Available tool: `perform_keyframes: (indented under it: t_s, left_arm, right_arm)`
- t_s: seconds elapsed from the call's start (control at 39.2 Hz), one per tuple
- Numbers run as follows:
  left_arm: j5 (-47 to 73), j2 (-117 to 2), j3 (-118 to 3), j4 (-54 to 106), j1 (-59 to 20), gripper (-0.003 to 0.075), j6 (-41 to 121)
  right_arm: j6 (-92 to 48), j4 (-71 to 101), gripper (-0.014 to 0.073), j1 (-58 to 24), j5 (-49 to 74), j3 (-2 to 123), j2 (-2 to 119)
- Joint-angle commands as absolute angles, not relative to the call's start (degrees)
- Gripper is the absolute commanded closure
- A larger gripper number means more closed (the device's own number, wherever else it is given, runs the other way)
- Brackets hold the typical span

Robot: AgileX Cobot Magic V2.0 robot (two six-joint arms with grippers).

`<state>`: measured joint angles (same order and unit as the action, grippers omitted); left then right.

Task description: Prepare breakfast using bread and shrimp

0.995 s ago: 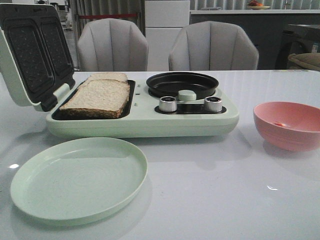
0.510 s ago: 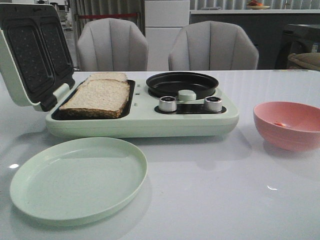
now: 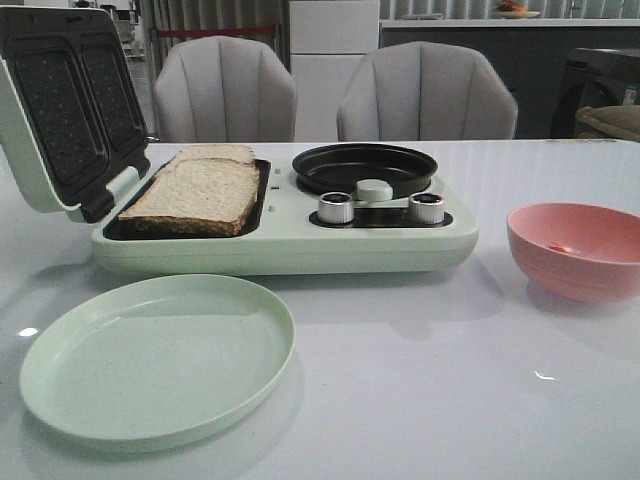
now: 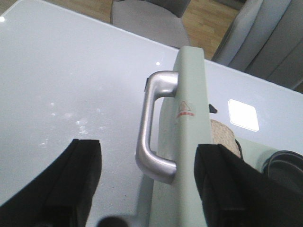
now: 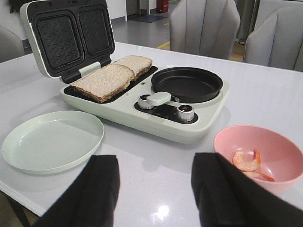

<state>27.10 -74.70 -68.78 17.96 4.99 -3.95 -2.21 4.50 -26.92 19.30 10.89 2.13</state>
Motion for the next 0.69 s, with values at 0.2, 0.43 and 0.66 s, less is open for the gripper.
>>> perform_keyframes:
  t_s: [0.2,0.43,0.66]
  left_arm:
    - [25.45,-81.87,-74.34,41.08,10.35,0.0264,7.31]
    - [30.39,-87.66,-75.07,57.62,12.51,0.0264,19.69]
    - [31.81,-92.24,-75.11,67.88,12.65,0.0288,25.65]
  right_arm:
    - [-2.89,4.55,0.0133,-26.66,14.36,12.28,2.68]
    - [-2.89,4.55,0.0133,-26.66,14.36,12.28,2.68]
    - [-2.89,4.55,0.0133,-26.66,14.36,12.28,2.68]
